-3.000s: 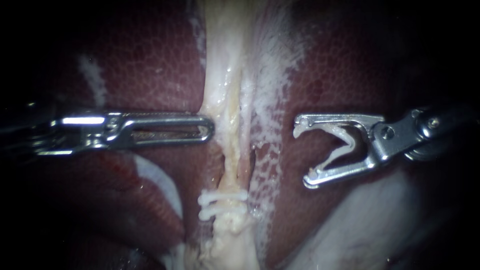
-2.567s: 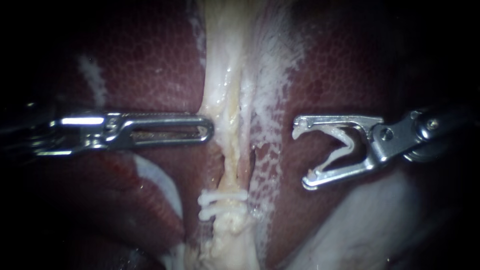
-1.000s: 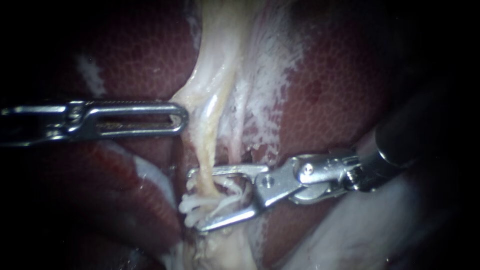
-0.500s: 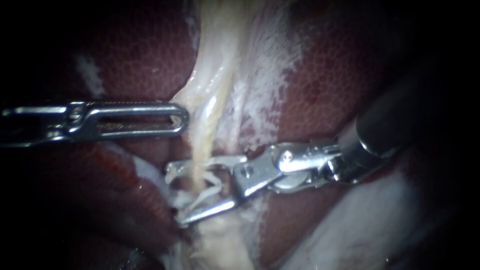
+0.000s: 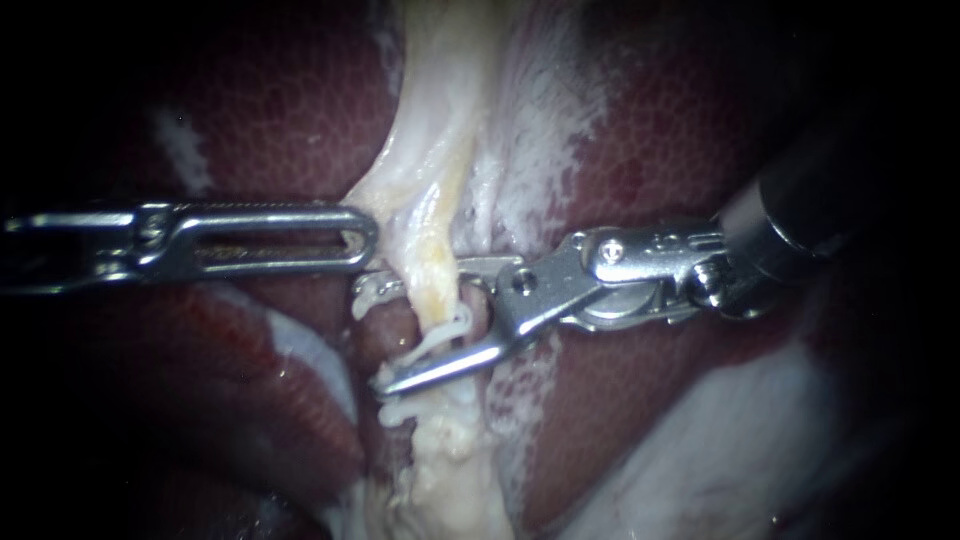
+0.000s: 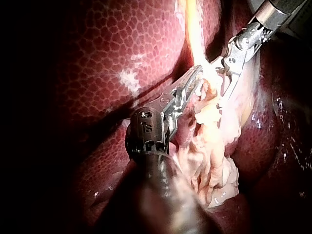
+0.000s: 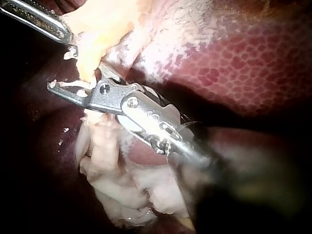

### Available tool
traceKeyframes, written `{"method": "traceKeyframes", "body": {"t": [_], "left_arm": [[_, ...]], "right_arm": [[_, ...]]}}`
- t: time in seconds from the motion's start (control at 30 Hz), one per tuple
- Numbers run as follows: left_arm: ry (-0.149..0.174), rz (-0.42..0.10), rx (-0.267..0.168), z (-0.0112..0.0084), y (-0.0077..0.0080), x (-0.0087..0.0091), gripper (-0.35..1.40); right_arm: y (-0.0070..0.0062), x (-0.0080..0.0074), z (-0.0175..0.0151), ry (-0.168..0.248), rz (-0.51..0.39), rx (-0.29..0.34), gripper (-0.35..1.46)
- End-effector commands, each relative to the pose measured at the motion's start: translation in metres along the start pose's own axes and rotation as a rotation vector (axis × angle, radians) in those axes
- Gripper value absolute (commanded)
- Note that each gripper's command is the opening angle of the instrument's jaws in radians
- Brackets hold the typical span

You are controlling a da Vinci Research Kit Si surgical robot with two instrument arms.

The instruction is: Clipping third clip left tube

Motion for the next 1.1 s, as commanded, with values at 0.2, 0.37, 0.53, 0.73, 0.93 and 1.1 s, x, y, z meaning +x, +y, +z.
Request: {"method": "traceKeyframes", "body": {"t": [0.2,0.37,0.53,0.73,0.93,1.1], "left_arm": [[0.000,0.000,0.000,0.0000,0.0000,0.0000,-0.35],[0.000,0.000,0.000,0.0000,0.0000,0.0000,-0.35],[0.000,0.000,0.000,0.0000,0.0000,0.0000,-0.35],[0.000,0.000,0.000,0.0000,0.0000,0.0000,-0.35],[0.000,0.000,0.000,0.0000,0.0000,0.0000,-0.35],[0.000,0.000,0.001,0.0001,0.0002,0.0000,-0.35]], "right_arm": [[0.0000,0.0000,0.0000,0.001,0.018,-0.005,0.44],[0.0000,-0.0002,-0.0007,0.016,0.248,-0.003,-0.35],[0.0005,-0.0005,-0.0008,0.016,0.248,-0.005,-0.35],[0.0004,-0.0006,-0.0008,0.015,0.247,-0.004,-0.35],[0.0004,-0.0007,-0.0008,0.015,0.246,-0.004,-0.35],[0.0004,-0.0008,-0.0008,0.015,0.246,-0.004,-0.35]]}}
